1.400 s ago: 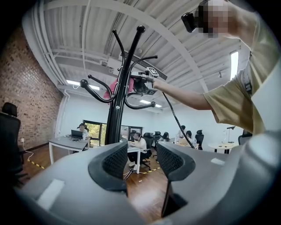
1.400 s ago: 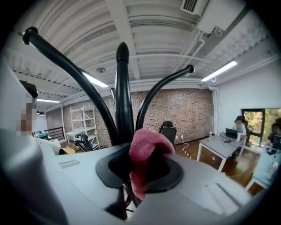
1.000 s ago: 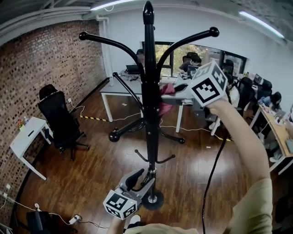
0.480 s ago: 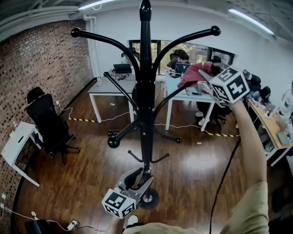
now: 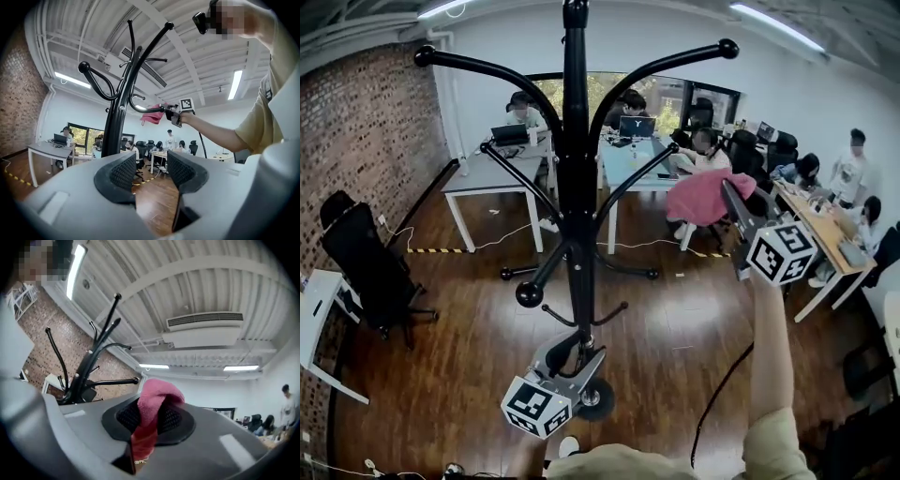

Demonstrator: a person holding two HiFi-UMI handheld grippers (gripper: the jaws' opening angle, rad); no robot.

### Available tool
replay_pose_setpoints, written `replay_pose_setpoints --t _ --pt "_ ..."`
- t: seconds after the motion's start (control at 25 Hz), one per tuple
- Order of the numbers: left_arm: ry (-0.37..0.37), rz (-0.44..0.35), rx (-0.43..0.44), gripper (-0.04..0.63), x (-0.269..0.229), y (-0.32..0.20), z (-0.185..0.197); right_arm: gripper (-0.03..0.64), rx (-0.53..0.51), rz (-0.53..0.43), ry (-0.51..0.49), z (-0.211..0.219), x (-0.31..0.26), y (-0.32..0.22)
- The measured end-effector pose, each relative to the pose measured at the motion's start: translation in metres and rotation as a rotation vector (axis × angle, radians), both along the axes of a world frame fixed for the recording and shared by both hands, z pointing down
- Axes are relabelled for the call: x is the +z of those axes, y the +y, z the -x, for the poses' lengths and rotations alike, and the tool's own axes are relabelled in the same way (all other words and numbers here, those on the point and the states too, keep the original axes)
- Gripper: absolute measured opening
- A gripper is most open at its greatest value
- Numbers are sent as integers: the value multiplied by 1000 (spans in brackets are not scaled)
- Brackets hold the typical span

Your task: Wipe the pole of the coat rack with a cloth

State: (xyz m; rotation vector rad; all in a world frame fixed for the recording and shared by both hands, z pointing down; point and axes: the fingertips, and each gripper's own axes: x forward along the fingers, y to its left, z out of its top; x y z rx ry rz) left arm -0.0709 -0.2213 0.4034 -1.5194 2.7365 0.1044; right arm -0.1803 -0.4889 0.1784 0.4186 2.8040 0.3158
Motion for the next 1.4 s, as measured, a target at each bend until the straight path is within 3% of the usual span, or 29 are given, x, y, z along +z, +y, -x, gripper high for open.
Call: replay_pose_setpoints --t 0.16,0.32,0.4,0.56,0.64,0.84,1.08,1.24,1.4 --pt "-40 35 -27 192 0 4 2 55 52 90 -63 -62 62 30" --pt "-82 32 -141 192 -3 15 9 56 245 -28 -78 -103 127 63" --pt "-111 37 -218 197 -3 22 11 57 266 -34 -24 -117 162 82" --pt "-149 54 -326 209 2 35 12 57 198 106 106 -130 219 104" --pt "-140 59 -355 209 7 38 6 57 151 125 150 -137 236 113" --pt "-133 97 -354 210 25 19 -17 58 108 88 185 -158 261 110" --pt "-118 108 -466 210 31 35 -38 58 -22 110 201 -165 275 132" --pt "-65 99 -551 212 43 57 -52 58 -110 63 207 -173 280 153" --pt "-71 94 -590 212 43 70 -60 58 -127 61 208 -175 281 156"
